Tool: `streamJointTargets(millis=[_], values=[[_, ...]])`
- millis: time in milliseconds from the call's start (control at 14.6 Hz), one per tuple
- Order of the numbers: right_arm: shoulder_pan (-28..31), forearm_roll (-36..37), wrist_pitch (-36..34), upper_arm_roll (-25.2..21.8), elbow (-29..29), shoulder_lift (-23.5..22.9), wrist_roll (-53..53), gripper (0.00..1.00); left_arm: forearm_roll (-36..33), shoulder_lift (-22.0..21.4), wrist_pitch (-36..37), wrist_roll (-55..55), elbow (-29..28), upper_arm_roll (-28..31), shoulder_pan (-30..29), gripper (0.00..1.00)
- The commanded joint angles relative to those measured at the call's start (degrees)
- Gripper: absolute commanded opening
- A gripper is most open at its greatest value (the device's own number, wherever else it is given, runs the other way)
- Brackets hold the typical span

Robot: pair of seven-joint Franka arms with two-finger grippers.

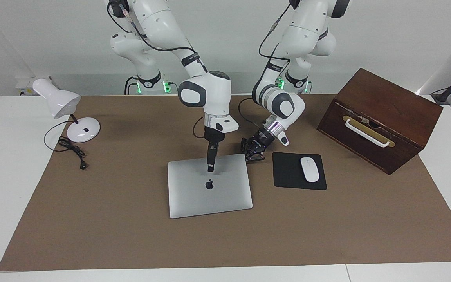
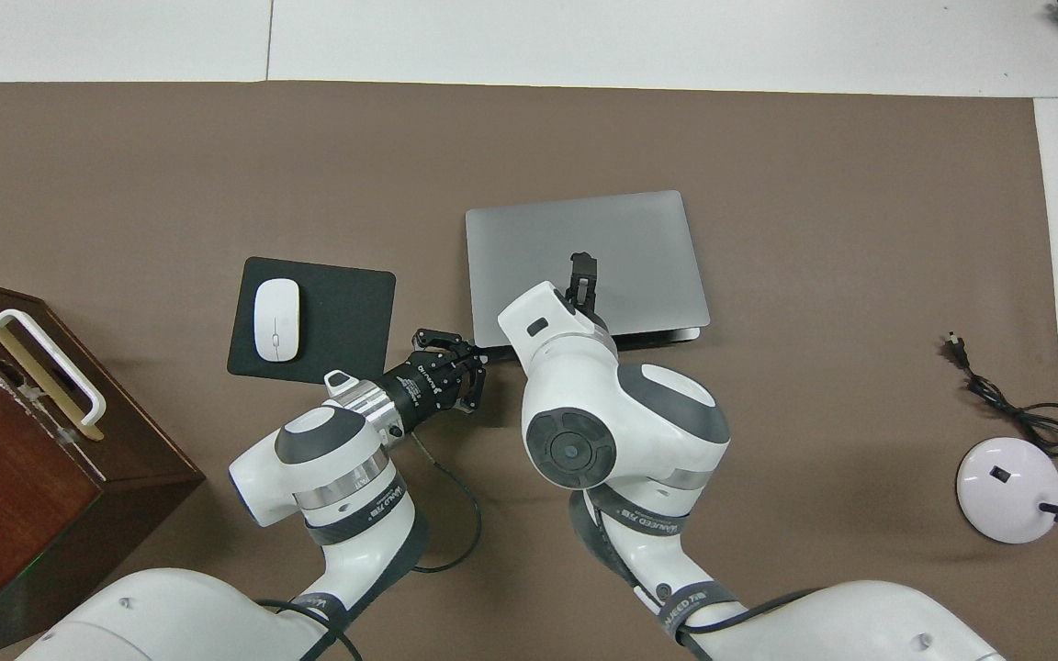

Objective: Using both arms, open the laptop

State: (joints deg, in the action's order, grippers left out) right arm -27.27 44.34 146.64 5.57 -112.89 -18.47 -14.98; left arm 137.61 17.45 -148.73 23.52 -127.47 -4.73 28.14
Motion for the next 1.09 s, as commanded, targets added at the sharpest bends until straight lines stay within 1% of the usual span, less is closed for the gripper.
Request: streamJointTargets(millis=[0, 547, 1026], values=[[0.91, 2.33, 0.84, 0.05, 2.06, -1.21, 1.63, 1.0, 1.26, 2.41, 0.37, -1.2, 0.82, -0.1, -0.1, 0.0], [0.99, 3.65, 0.31, -0.21, 4.43, -1.39, 1.54, 1.0, 1.26, 2.5, 0.37, -1.37, 0.82, -0.1, -0.1, 0.0], [1.08, 3.65, 0.14, -0.3, 4.78, -1.3, 1.54, 1.0, 1.35, 2.41, 0.37, -1.55, 0.82, -0.1, -0.1, 0.0]])
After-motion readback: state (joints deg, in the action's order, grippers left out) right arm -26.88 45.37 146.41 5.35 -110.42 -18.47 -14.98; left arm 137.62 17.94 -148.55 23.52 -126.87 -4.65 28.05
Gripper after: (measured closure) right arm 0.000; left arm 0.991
